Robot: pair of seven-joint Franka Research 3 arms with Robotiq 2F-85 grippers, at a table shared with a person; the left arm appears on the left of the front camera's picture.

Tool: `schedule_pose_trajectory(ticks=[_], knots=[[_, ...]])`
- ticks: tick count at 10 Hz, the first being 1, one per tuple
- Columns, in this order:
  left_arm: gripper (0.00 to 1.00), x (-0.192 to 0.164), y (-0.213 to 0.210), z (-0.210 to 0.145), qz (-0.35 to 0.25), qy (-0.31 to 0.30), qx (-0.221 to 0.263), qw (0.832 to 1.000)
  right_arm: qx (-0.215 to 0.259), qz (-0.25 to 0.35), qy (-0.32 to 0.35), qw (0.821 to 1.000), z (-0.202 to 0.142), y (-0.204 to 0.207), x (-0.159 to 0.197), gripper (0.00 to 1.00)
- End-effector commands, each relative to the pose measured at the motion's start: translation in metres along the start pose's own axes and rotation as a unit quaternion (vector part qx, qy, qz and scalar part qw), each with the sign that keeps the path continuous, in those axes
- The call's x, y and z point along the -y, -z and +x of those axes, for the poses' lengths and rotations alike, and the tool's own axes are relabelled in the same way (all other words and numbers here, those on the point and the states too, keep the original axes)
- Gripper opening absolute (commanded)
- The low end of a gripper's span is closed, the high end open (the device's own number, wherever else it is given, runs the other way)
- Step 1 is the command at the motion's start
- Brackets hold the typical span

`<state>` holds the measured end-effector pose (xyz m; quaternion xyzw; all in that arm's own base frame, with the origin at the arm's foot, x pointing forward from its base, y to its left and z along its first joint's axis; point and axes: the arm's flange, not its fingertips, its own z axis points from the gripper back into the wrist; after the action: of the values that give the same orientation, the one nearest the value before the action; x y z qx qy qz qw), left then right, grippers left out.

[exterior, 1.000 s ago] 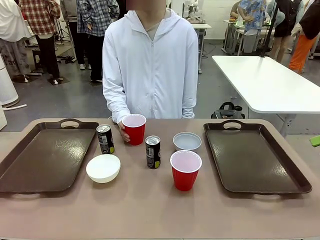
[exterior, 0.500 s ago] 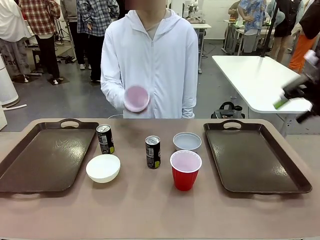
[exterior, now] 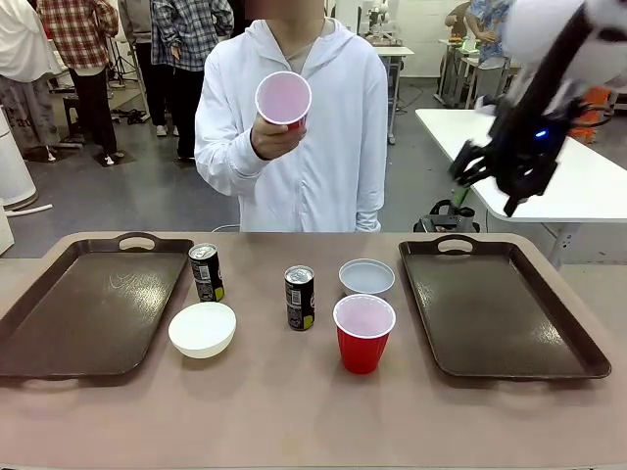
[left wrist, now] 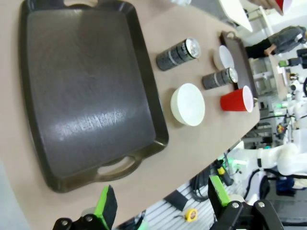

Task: Prepare tableware on both trays.
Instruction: Pick up a Picnic Bowl from the table and place it on a Handle tray.

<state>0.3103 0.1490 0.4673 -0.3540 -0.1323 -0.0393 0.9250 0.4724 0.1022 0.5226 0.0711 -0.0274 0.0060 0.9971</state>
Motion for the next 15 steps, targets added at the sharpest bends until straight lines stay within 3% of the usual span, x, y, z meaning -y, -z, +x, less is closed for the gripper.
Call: schedule_pose_trajectory(ticks=[1, 3, 4, 5, 6, 11, 13, 15], knots=[[1.0, 0.0, -0.002, 0.001, -0.006, -0.005, 0.005, 1.0, 0.021, -0.056, 0.029, 0.998, 0.001, 0.035, -0.034, 1.0], [1.0, 0.0, -0.002, 0.001, -0.006, -0.005, 0.005, 1.0, 0.071, -0.032, 0.041, 0.996, -0.008, 0.065, -0.062, 1.0], [1.0, 0.0, -0.002, 0.001, -0.006, -0.005, 0.005, 1.0, 0.081, 0.002, 0.038, 0.996, -0.015, 0.07, -0.07, 1.0], [1.0, 0.0, -0.002, 0.001, -0.006, -0.005, 0.005, 1.0, 0.058, 0.076, -0.007, 0.995, -0.035, 0.063, -0.069, 1.0], [1.0, 0.0, -0.002, 0.001, -0.006, -0.005, 0.005, 1.0, 0.057, -0.022, 0.026, 0.998, -0.009, 0.064, -0.073, 1.0], [1.0, 0.0, -0.002, 0.001, -0.006, -0.005, 0.005, 1.0, 0.061, -0.01, 0.019, 0.998, -0.014, 0.066, -0.07, 1.0], [1.0, 0.0, -0.002, 0.001, -0.006, -0.005, 0.005, 1.0, 0.047, -0.033, 0.017, 0.998, 0.035, 0.101, -0.085, 1.0], [1.0, 0.0, -0.002, 0.001, -0.006, -0.005, 0.005, 1.0, 0.054, -0.06, 0.011, 0.997, 0.055, 0.127, -0.099, 1.0]])
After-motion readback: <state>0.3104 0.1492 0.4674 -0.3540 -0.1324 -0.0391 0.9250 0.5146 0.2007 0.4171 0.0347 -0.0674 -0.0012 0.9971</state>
